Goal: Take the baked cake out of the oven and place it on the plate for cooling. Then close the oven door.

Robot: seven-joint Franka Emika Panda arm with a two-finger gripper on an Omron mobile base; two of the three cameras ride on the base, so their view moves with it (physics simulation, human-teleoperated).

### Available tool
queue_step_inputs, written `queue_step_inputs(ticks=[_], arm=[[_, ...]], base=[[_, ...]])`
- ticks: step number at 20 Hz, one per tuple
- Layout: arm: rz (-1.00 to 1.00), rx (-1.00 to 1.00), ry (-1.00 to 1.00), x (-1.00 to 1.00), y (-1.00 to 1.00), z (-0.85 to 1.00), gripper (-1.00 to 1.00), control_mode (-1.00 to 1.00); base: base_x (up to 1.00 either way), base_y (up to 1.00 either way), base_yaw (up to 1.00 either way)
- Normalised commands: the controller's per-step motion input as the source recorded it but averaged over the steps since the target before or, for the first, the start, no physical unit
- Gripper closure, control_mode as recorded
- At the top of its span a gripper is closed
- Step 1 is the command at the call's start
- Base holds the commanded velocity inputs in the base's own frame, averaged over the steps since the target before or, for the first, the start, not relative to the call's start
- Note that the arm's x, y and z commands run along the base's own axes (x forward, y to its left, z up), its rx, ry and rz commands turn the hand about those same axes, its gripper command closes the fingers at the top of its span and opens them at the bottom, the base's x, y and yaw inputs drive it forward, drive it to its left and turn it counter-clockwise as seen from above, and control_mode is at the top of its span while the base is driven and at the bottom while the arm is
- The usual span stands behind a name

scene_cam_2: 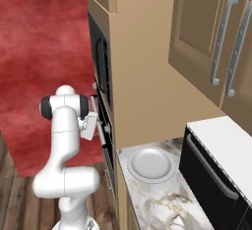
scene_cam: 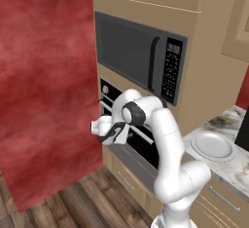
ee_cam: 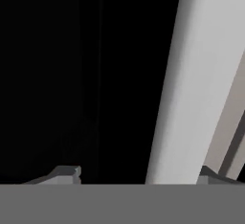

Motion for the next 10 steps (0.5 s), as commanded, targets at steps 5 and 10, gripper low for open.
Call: queue_step_inputs(ticks=[5,10], arm=[[0.05,0.12,0.07,0.01,-0.09,-0.27,1.00,-1.00],[0.13,0.24,0.10,-0.42,0.31,-0.54,1.00,-1.00]], base=[[0.00,0.00,0.00],[0.00,0.00,0.00]])
